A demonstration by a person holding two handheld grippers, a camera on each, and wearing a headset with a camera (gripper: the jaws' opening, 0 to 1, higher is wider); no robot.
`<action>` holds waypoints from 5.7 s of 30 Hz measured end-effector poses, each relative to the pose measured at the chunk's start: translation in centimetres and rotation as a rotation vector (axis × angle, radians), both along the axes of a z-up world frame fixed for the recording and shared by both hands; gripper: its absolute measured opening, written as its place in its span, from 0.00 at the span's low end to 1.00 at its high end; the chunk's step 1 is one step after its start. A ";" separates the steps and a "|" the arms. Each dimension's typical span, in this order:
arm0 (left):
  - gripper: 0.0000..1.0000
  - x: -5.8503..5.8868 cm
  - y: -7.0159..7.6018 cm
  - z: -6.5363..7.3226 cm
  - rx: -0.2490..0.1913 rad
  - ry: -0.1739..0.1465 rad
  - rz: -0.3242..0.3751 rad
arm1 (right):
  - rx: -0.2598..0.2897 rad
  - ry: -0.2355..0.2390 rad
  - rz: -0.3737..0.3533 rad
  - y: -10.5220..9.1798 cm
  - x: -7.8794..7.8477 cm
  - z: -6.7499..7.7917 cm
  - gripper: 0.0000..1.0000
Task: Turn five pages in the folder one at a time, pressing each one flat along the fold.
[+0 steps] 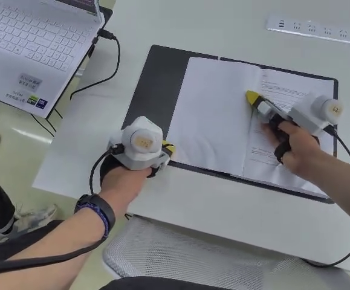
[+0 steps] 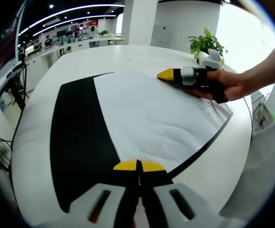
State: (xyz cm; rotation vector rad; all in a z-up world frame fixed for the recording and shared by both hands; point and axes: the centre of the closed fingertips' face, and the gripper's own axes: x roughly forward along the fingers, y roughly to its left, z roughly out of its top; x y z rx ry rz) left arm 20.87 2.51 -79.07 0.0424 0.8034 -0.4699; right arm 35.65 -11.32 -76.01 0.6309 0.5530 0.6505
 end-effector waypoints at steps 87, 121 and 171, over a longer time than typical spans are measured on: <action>0.00 -0.2 0.0 -0.1 -0.044 -0.008 -0.001 | -0.124 0.075 0.174 -1.1 -16.9 -2.0 0.00; 0.43 -0.8 -3.1 5.3 -0.109 -0.067 -0.132 | -0.256 -0.048 0.233 -6.0 -17.2 1.4 0.31; 0.71 -5.1 -0.3 11.9 -0.079 -0.202 -0.116 | -0.425 -0.186 0.136 -15.3 -20.3 7.4 0.68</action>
